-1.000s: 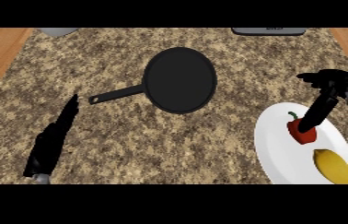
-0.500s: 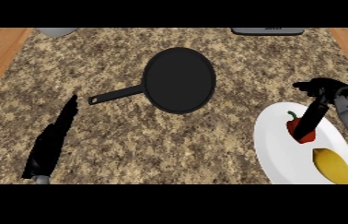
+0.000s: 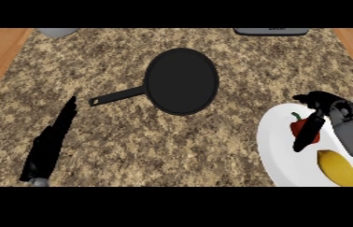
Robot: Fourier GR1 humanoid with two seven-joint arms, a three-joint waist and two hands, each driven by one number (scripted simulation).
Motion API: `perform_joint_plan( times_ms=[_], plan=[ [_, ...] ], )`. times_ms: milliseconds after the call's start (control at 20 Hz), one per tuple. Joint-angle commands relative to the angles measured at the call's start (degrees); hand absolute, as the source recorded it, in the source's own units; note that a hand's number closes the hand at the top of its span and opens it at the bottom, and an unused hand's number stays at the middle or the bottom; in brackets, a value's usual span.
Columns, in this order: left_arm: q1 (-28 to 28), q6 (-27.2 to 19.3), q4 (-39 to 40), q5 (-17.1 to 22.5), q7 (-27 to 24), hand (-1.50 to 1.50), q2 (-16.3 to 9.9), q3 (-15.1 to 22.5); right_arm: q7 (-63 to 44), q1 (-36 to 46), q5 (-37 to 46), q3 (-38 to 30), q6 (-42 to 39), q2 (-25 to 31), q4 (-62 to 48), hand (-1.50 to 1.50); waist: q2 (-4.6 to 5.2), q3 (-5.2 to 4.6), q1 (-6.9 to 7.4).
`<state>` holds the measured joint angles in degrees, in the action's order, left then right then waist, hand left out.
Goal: Pick the bell pepper from the plate and place it in the pan
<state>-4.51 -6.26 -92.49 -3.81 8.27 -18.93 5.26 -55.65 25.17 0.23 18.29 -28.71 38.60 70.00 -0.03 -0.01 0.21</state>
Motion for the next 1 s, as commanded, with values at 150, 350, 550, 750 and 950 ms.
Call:
perform_joint_plan(
  times_ms=[150,350,550,750,950],
  plan=[
    [-0.5,3.98,0.7,1.06,-1.67,0.0,-1.31,-3.79,-3.82,0.54,5.16,-1.95,-1.17,-4.08,-2.36,-1.5,0.02,-0.01,0.1],
    [0.84,2.45,-1.3,-2.52,1.52,0.0,2.11,-2.11,0.91,-1.35,8.97,-4.96,-1.55,-5.81,-4.29,-1.5,0.02,0.01,-0.01],
    [-3.72,3.72,-3.32,-1.65,0.04,0.0,2.44,-2.31,5.8,-2.25,11.06,-7.42,2.21,-7.6,-5.68,1.5,0.0,0.01,0.2],
    [-2.21,4.01,-1.0,-2.19,-1.54,0.0,2.37,-3.38,3.67,-4.17,8.53,-9.75,-0.1,-8.3,-2.15,1.5,-0.1,-0.01,-0.18],
    [-3.07,3.02,-2.65,-4.14,-1.17,0.0,3.03,-2.59,4.54,-6.23,9.81,-9.89,0.63,-9.41,-1.06,1.5,-0.17,-0.01,-0.22]
  ],
)
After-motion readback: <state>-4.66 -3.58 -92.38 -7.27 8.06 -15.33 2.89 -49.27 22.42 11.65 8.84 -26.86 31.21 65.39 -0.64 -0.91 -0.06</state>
